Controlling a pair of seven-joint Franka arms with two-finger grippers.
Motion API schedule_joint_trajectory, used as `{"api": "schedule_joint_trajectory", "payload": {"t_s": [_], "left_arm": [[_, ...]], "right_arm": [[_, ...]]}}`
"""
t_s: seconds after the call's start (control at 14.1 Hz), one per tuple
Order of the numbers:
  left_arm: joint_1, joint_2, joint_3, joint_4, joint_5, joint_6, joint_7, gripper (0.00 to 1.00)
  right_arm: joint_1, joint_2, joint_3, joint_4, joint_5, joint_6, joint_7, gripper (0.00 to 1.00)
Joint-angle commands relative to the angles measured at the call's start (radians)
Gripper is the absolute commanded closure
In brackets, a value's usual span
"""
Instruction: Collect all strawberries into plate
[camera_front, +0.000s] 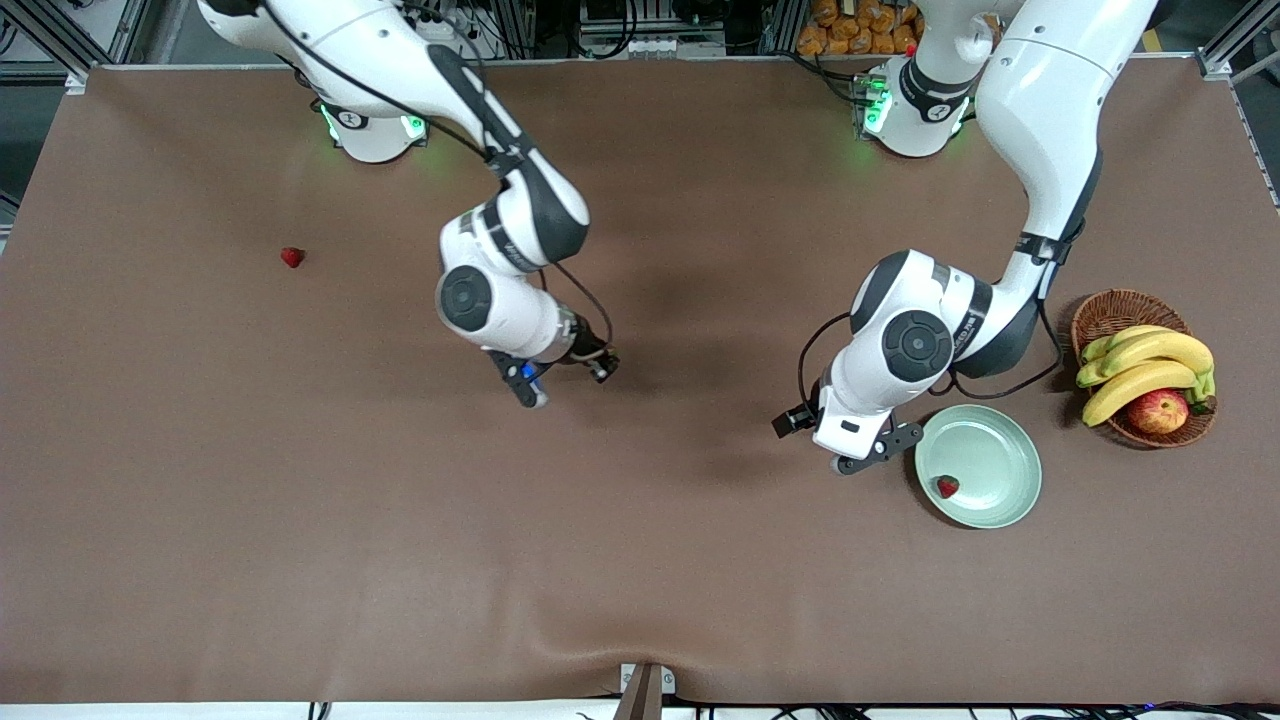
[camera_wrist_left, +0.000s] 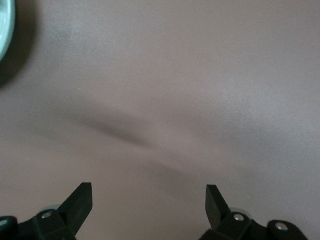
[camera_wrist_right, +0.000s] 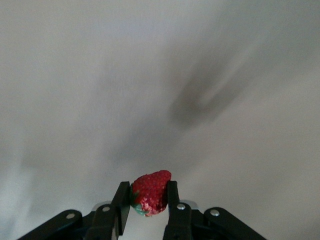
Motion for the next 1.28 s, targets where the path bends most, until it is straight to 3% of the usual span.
{"api": "schedule_joint_trajectory", "payload": {"t_s": [0.0, 0.28, 0.36, 0.5, 0.57, 0.85, 1.21], "left_arm": [[-0.002, -0.001, -0.001, -0.009, 0.022, 0.021, -0.024, 0.0], [-0.017, 0.009, 0.001, -0.01, 0.022, 0.032, -0.025, 0.0], [-0.026, 0.011, 0.001, -0.012, 0.022, 0.032, -0.027, 0.0], [-0.034, 0.013, 0.001, -0.014, 0.022, 0.032, -0.036, 0.0], [-0.043, 0.014, 0.001, -0.014, 0.022, 0.032, -0.051, 0.0], [-0.069, 0.028, 0.001, -0.01, 0.022, 0.041, -0.109, 0.0], [-0.127, 0.051, 0.001, -0.001, 0.021, 0.043, -0.26, 0.0]], "right_arm": [[0.052, 0.079, -0.015, 0.079, 0.017, 0.029, 0.085, 1.0], [0.087, 0.121, -0.014, 0.082, 0.023, 0.126, 0.1, 1.0], [0.103, 0.133, -0.015, 0.085, 0.019, 0.132, 0.12, 0.91], [0.106, 0.141, -0.015, 0.091, 0.018, 0.135, 0.125, 0.18], [0.107, 0.141, -0.015, 0.093, 0.017, 0.135, 0.125, 0.1], [0.08, 0.122, -0.021, 0.099, 0.003, 0.106, 0.108, 0.06], [-0.09, 0.021, -0.023, 0.094, -0.001, -0.139, -0.105, 0.03]]}}
